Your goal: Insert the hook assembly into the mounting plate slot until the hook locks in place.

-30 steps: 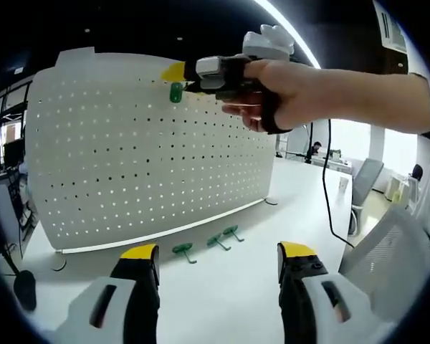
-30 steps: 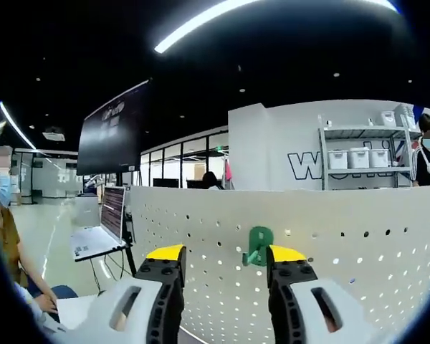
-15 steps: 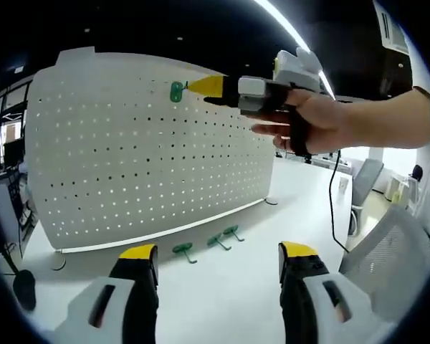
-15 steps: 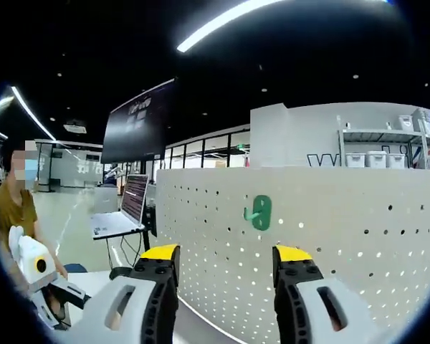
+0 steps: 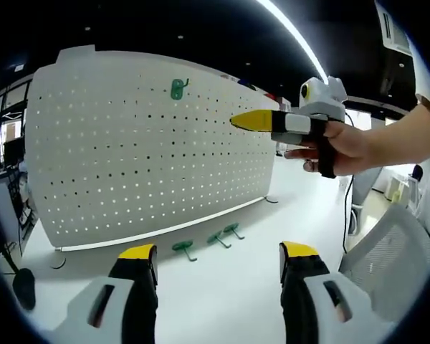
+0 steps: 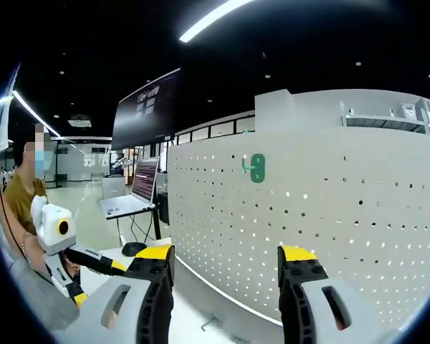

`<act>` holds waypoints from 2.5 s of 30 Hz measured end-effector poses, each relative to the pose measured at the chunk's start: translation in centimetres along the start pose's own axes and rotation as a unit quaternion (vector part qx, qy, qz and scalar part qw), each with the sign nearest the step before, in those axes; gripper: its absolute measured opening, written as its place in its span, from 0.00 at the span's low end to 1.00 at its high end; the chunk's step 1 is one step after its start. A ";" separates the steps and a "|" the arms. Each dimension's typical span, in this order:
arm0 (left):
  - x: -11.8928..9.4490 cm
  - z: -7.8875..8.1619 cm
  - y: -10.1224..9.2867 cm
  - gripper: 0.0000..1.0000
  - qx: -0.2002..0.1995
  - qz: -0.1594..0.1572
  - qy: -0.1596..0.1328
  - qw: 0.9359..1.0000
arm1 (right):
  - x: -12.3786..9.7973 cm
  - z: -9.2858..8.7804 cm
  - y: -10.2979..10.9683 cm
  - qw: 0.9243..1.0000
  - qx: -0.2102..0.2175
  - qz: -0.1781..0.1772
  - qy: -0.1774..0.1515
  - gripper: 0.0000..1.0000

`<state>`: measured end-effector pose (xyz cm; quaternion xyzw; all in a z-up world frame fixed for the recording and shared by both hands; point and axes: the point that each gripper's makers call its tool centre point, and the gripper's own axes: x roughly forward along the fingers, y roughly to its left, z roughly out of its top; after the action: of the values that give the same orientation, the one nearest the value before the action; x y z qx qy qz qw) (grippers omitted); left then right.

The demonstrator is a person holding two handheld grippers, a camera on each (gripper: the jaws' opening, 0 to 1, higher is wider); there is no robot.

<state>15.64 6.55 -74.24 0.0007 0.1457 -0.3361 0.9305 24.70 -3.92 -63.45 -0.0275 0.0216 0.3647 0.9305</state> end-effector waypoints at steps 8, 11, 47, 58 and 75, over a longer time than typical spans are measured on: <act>0.1 -0.1 0.0 0.72 0.000 0.000 0.002 1.000 | -2.5 -1.8 -0.3 1.000 0.006 0.001 0.015 0.57; 0.2 -0.1 0.1 0.72 -0.001 0.001 0.003 1.000 | -3.3 -2.8 -0.6 1.000 0.010 -0.003 0.025 0.58; 0.5 -1.0 -0.2 0.72 -0.004 -0.004 0.027 1.000 | -11.5 -10.3 -1.7 0.993 0.035 -0.030 0.108 0.63; 0.5 -1.4 -0.3 0.72 0.005 -0.012 0.043 0.999 | -12.7 -11.4 -1.5 0.991 0.038 -0.033 0.124 0.63; -0.2 -2.3 0.1 0.72 -0.003 -0.018 0.060 0.998 | -14.4 -13.3 -1.3 0.987 0.049 -0.036 0.149 0.64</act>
<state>14.93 6.95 -76.42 0.0159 0.2022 -0.3516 0.9139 14.76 -15.53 -75.83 -0.0367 0.1768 0.3213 0.9296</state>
